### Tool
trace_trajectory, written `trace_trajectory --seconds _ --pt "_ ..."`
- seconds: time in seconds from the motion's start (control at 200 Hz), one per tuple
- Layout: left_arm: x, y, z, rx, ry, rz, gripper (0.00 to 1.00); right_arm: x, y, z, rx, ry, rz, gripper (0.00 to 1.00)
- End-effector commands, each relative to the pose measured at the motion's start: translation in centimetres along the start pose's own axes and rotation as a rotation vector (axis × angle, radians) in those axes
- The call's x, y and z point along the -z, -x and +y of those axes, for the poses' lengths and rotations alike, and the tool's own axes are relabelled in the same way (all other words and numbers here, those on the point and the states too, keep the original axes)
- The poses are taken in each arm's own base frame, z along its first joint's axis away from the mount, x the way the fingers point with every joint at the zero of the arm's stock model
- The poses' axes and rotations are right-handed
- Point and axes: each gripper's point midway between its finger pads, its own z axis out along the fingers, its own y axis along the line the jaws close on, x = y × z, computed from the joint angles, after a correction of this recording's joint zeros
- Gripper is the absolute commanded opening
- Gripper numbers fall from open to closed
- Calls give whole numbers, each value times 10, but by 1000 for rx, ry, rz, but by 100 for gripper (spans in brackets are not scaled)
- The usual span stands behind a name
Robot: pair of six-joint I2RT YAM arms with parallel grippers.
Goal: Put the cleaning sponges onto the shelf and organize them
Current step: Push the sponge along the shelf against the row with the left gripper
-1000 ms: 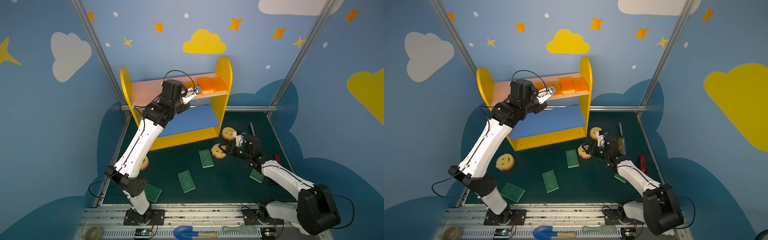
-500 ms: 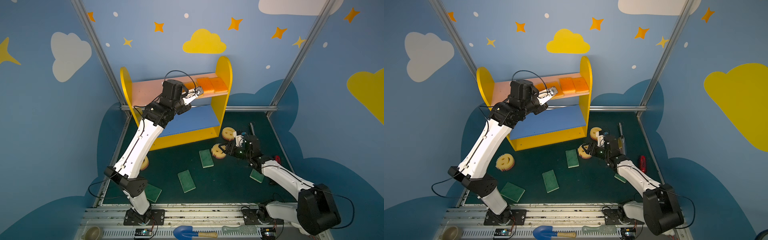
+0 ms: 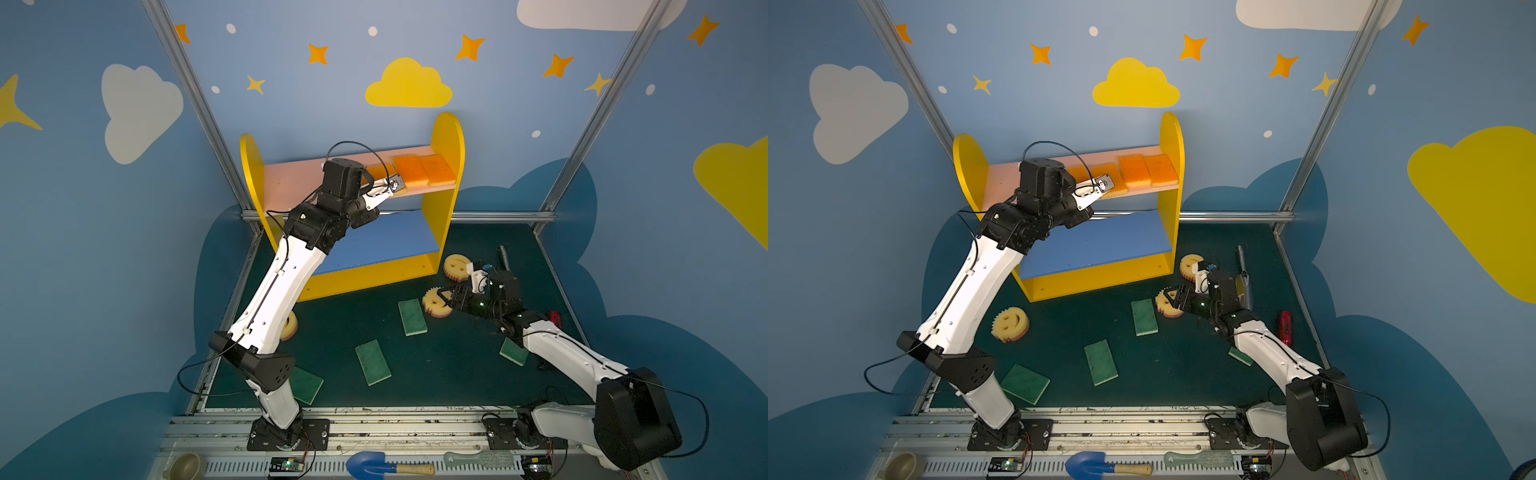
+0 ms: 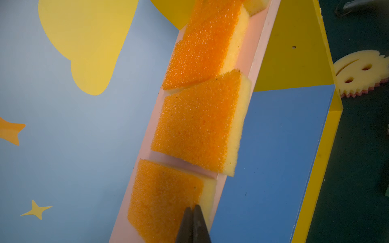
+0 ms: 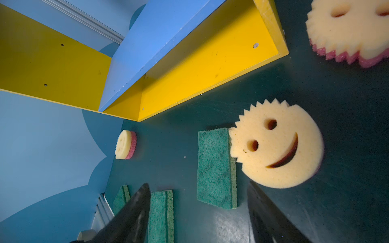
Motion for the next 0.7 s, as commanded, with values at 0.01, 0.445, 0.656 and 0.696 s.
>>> trace_trajectory --seconds 0.01,0.445,0.656,0.696 --pt "-10 0 -13 -30 -55 -12 3 2 11 9 21 10 -25 71" --pt "-16 2 -17 -63 -106 -70 3 -1 10 5 23 -4 -20 71" --pt "-15 -5 -8 -54 -80 -68 7 -3 9 4 20 -5 -13 71" --pt "-15 -7 -6 -53 -72 -66 12 -4 8 4 18 -4 -8 71"
